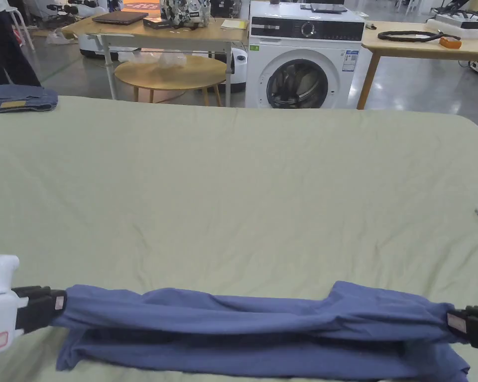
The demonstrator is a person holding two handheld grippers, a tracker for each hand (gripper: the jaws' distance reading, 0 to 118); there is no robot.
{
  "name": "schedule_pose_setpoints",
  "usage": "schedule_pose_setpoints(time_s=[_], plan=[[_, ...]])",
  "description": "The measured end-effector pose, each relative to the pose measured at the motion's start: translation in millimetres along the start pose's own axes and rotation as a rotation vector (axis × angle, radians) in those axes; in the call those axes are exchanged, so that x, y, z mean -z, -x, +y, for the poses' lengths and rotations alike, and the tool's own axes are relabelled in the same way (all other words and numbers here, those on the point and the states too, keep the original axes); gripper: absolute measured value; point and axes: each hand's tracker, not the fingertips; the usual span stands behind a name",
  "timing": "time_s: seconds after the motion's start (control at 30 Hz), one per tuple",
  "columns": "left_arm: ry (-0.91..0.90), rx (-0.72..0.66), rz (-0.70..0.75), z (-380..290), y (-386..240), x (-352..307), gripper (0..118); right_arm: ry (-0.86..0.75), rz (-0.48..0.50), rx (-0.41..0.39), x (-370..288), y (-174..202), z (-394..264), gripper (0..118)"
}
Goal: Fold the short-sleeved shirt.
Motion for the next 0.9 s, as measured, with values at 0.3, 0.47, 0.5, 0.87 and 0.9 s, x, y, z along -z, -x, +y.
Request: schedule_pose_setpoints(time_s=[0.3, 0.47, 0.5, 0.87, 0.9], plan=[[0.138, -0.031, 0.040, -47, 5, 32, 13, 0.155, -0.036, 0.034, 36, -10, -42, 19], [0.048, 0.032, 0.070, -40, -4, 17, 102, 0.107, -0.097, -0.004, 28, 1, -34, 117], [0.050, 0.041, 0.129, -35, -7, 13, 102, 0.085, -0.136, -0.017, 24, 5, -31, 117], [-0.272, 0.078, 0.221, 40, -88, 17, 32, -0.306, -0.222, 0.011, 11, 77, 33, 0], [-0.297, 0.081, 0.232, 43, -97, 21, 0, -0.313, -0.207, 0.000, 16, 82, 36, 0]])
